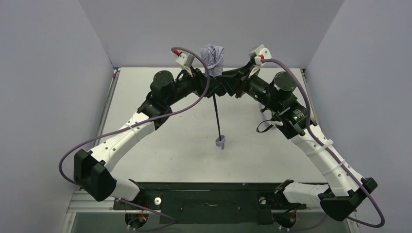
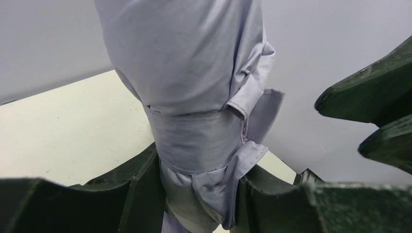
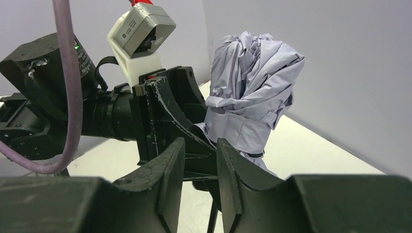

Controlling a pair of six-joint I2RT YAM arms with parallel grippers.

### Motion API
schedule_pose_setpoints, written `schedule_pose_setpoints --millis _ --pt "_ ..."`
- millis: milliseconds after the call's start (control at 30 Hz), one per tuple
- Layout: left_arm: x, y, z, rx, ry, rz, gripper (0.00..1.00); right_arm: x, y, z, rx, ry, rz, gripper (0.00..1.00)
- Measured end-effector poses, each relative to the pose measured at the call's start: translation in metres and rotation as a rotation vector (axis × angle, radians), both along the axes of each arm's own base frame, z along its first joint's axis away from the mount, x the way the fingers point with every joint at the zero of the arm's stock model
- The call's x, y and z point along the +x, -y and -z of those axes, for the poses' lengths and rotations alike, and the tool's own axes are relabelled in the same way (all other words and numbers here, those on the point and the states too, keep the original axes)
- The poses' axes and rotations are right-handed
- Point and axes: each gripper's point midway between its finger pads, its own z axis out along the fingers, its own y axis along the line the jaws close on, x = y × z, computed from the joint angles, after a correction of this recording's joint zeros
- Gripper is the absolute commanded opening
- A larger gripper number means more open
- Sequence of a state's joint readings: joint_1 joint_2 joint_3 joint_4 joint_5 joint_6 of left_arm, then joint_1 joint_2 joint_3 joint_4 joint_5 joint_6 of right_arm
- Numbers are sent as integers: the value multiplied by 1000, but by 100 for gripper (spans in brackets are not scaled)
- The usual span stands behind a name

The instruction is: Open the umbrella

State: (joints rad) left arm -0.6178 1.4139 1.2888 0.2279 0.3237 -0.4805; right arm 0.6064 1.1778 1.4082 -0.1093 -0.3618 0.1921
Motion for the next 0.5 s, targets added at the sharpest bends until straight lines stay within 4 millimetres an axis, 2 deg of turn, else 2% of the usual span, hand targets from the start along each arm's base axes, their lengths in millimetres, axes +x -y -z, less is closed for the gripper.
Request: schedule_pose_setpoints --millis 500 --pt "-10 5 -2 54 80 4 0 19 -8 21 -24 -60 91 26"
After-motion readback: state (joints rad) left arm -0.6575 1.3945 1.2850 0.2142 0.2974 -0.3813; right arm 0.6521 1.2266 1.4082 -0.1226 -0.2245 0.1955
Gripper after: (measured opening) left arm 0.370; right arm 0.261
